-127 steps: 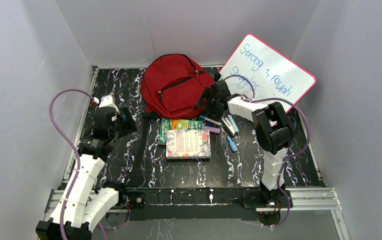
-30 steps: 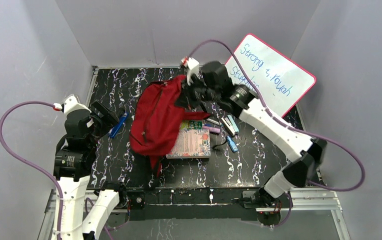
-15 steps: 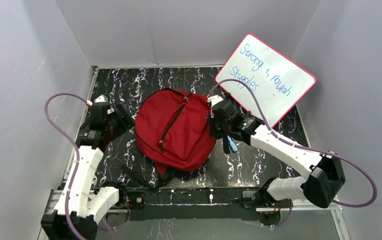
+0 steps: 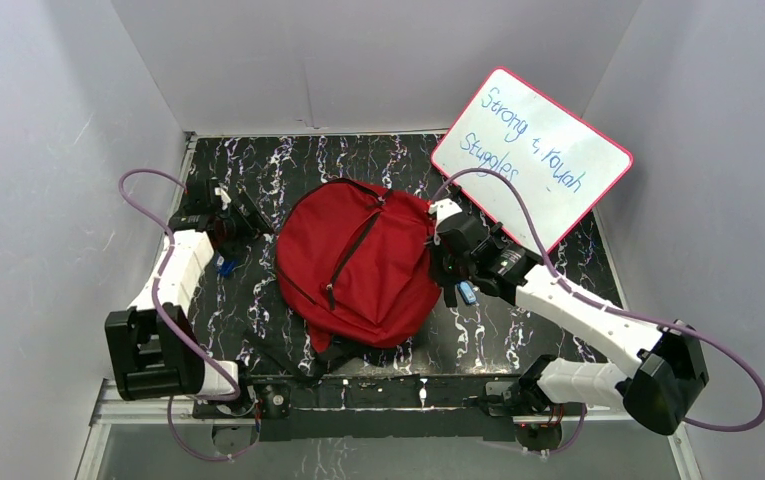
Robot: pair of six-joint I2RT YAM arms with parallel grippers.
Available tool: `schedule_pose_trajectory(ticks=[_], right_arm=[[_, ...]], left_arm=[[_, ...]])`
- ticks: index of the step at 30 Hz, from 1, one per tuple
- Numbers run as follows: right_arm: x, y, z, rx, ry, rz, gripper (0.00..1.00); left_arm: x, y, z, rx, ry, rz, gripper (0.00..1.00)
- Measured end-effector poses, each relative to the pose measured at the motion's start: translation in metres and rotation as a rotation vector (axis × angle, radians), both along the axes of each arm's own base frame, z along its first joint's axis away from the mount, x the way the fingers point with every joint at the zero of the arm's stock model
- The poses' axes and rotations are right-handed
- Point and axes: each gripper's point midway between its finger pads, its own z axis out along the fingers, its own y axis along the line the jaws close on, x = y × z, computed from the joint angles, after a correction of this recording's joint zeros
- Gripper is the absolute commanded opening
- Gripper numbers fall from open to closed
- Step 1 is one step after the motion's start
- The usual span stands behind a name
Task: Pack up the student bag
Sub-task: Adjust the student bag at the center of the board.
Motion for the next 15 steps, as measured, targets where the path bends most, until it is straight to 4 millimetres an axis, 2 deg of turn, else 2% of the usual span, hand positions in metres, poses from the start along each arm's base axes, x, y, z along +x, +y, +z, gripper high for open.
schedule_pose_trajectory(ticks=[3,10,15], right_arm=[[-0.003,-0.002,-0.002,0.010,-0.001,0.003,0.12],[-0.008,-0.003,-0.005,0.033,0.006,0.004,0.12],[-0.010,-0.003,-0.007,0.045,0.011,-0.001,0.13]], left_arm=[[0.011,-0.002,-0.006,-0.052,-0.009,-0.038,0.78],[0.030,-0.024,-0.026,-0.194,-0.017,-0.145,0.78],[0.031,-0.037,-0.040,-0.266,-0.020,-0.195,0.78]])
